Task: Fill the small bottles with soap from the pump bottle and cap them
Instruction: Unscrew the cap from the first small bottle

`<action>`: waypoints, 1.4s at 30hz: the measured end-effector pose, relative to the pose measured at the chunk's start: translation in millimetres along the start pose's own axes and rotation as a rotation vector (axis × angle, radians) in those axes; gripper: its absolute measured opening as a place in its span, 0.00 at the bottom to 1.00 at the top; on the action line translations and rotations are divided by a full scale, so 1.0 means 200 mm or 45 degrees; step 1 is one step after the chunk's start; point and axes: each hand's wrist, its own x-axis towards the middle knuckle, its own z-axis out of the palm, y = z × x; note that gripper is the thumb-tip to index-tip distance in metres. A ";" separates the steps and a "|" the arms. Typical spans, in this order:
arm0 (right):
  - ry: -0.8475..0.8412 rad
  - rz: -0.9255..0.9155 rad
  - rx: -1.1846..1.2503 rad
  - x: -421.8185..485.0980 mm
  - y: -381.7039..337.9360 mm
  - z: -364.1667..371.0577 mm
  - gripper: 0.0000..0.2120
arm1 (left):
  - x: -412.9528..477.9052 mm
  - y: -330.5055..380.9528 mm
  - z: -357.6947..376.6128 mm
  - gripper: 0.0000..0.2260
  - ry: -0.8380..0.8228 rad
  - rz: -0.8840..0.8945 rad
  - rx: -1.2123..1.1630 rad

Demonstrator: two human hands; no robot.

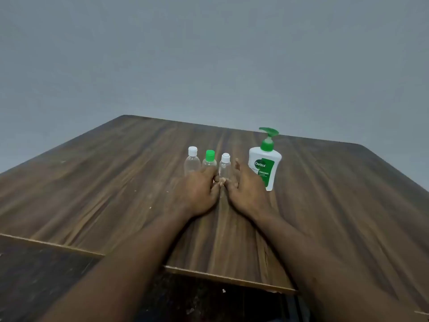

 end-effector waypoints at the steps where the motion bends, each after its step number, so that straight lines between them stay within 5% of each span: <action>1: 0.007 0.004 0.023 0.03 0.02 0.01 0.31 | 0.02 -0.01 0.02 0.07 -0.013 0.027 -0.007; 20: -0.100 0.035 0.316 0.03 0.08 -0.06 0.21 | 0.08 -0.08 0.11 0.17 -0.132 -0.023 -0.043; 26: -0.162 -0.017 0.396 0.02 0.07 -0.07 0.17 | 0.06 -0.06 0.09 0.13 -0.072 0.111 0.008; 37: 0.229 -0.088 0.411 -0.01 0.02 -0.07 0.14 | 0.06 -0.09 0.10 0.16 -0.077 0.166 -0.168; 42: 0.110 -0.081 0.520 -0.01 0.00 -0.08 0.07 | 0.07 -0.11 0.11 0.20 -0.092 0.176 -0.203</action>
